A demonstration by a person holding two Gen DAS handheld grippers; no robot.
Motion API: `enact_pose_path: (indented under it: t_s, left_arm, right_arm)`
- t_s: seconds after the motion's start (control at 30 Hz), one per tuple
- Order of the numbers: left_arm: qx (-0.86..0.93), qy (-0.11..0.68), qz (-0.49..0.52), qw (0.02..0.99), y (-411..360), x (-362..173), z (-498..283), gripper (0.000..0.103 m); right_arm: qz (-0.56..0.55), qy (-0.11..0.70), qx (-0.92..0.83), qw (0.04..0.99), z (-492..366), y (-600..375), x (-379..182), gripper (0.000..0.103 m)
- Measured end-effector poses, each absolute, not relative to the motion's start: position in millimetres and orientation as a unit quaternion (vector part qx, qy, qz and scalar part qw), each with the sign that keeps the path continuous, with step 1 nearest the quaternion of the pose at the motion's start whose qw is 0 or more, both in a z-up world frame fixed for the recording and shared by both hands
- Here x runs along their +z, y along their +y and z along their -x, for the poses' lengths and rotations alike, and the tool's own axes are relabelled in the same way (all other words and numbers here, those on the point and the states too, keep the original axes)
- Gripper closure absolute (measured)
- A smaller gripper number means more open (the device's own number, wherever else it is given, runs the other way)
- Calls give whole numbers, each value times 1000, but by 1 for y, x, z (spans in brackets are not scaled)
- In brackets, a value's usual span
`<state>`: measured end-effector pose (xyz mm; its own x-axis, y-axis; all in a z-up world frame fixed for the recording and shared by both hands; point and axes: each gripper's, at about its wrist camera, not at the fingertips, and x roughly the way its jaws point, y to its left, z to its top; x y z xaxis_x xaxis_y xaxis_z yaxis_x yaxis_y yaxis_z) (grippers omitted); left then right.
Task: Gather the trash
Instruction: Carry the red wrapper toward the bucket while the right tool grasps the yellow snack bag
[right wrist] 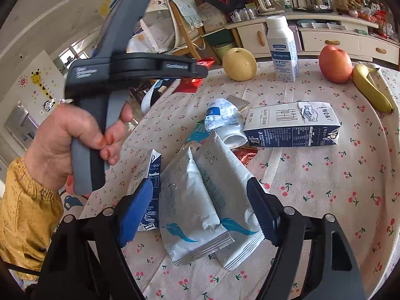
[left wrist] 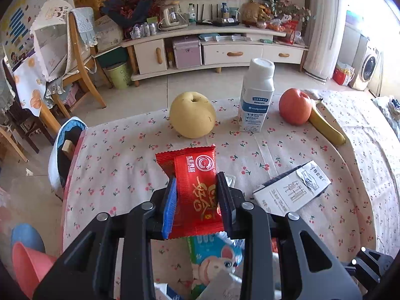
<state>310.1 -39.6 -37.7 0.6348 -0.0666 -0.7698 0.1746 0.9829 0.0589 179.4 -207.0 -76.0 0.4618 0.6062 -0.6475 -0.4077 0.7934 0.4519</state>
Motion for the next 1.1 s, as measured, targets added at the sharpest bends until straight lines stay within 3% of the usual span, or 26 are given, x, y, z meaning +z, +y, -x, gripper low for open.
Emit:
enact_pose_path:
  t_s: [0.53,1.1]
  left_arm:
    - [31,357,102,928,106,-39,-163,71]
    - [45,318,186,929,186,-69,-146,70]
  right_arm:
    - [-51,357,333,871,-137,-155,-54,27]
    - [89,353,383,849,-81,-40,-85,27]
